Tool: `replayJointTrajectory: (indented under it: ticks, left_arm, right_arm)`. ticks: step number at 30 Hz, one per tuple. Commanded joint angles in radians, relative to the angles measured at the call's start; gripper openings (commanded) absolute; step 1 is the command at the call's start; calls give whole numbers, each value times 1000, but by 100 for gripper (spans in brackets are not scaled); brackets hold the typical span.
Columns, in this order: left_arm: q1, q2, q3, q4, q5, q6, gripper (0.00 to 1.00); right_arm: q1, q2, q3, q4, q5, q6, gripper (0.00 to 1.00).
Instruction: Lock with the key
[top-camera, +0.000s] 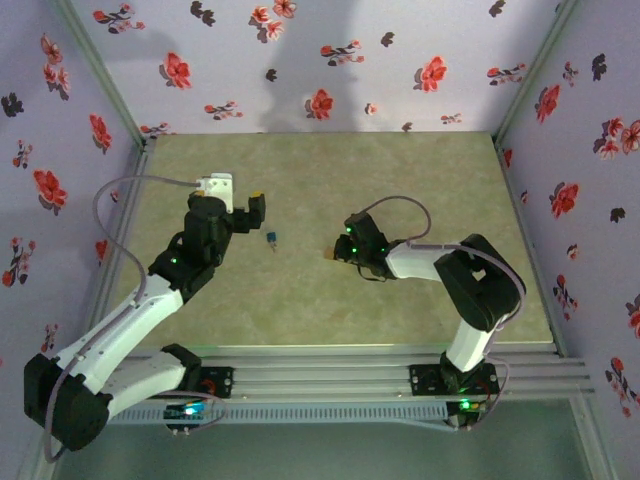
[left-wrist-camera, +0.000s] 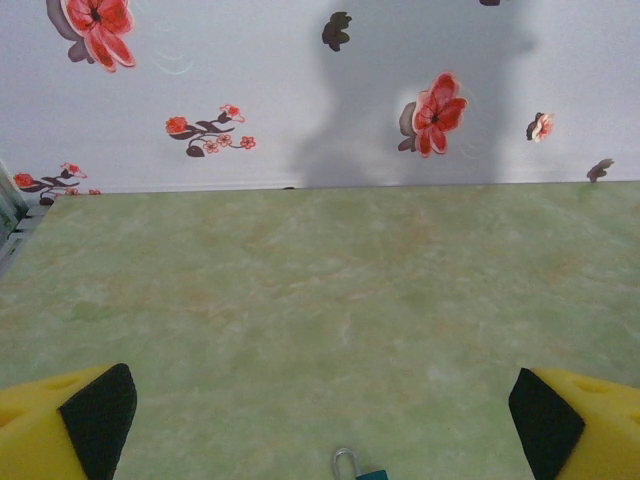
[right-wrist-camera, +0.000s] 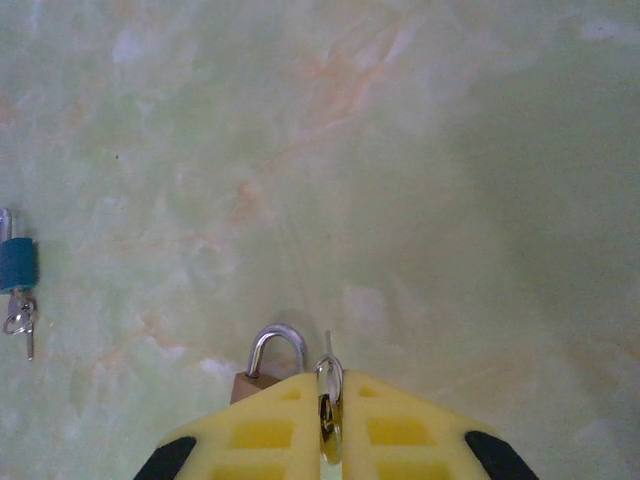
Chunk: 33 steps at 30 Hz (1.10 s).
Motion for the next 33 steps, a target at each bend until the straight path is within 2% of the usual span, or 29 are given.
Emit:
replayJointTrajectory:
  ticks: [1,24,33]
  left_arm:
    - [6,-9,2,15,-10,1,100]
    - [5,-12,2,13,-7,4,100]
    - [6,-12,3,13,-5,3,100]
  right_arm:
    - [-10,17,5,-31,-1,15,11]
    - [-17,17,12,-44,-27,19,17]
    - [-16,3,18,-64,-38,20,23]
